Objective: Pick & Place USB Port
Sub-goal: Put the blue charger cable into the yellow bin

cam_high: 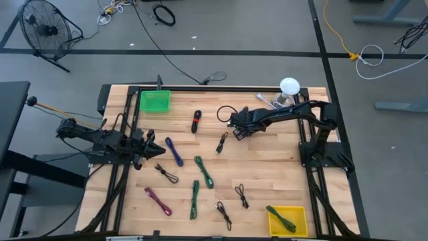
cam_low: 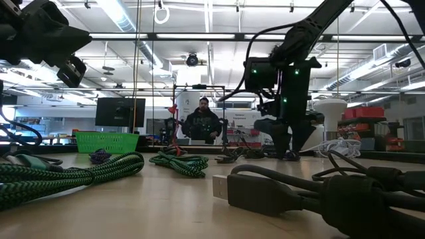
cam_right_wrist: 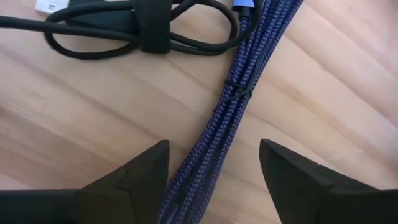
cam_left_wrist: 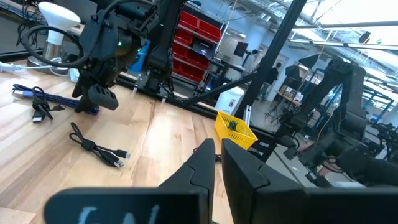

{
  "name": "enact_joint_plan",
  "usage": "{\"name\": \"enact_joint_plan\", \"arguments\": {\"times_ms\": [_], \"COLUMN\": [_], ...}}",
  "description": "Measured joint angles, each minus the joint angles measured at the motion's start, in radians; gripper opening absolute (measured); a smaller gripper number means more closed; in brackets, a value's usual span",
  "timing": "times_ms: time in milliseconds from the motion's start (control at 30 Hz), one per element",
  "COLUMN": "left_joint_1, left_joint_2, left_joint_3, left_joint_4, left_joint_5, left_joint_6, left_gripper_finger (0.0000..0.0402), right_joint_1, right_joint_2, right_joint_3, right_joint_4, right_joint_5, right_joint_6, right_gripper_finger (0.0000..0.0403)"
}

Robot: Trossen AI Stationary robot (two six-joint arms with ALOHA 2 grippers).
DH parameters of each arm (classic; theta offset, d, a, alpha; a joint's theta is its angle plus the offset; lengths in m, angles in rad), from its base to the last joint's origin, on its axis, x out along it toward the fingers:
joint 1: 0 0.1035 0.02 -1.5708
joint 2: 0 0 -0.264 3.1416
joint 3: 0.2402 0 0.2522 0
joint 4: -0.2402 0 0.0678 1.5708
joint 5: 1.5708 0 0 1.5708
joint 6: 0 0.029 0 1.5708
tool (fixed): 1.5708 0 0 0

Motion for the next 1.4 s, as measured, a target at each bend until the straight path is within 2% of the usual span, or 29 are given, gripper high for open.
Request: {"name": "enact_joint_plan", "arguments": {"times_ms": [100,233,367,467,533,800,1033,1200,1400], "left_joint_1": [0.0,0.0,0.0,0.0,0.0,0.0,0.0,0.0,0.0], "left_joint_2": [0.0,0.0,0.0,0.0,0.0,0.0,0.0,0.0,0.0], "left_joint_3": [0.0,0.0,0.0,0.0,0.0,0.0,0.0,0.0,0.0], "left_joint_4": [0.0,0.0,0.0,0.0,0.0,0.0,-0.002,-0.002,-0.002], "left_joint_5": [0.0,0.0,0.0,0.0,0.0,0.0,0.0,0.0,0.0], "left_joint_6": [0.0,-0.001,-0.002,-0.002,-0.002,-0.001,-0.001,-0.002,-0.007], "left_gripper_finger": [0.0032,0.0032,0.0032,0.0032,0.0032,0.0032,0.0032,0.0032,0.0032], "right_joint_1": [-0.001,0.0,0.001,0.001,0.0,-0.006,0.009,0.069,0.202], "right_joint_2": [0.004,0.01,0.01,0.01,0.009,-0.019,-0.143,-0.237,-0.353], "right_joint_3": [0.0,-0.006,-0.041,-0.057,-0.062,-0.067,-0.071,-0.071,-0.07], "right_joint_4": [0.004,0.021,0.054,0.062,0.038,0.0,-0.081,-0.16,-0.191], "right_joint_5": [-0.01,-0.028,-0.05,-0.055,-0.043,-0.034,-0.088,-0.097,-0.109], "right_joint_6": [0.006,0.007,0.008,0.006,0.006,0.044,0.033,0.025,0.037], "right_gripper_finger": [0.0231,0.0184,0.0109,0.0036,0.0015,0.0008,0.0006,0.0006,0.0006]}}
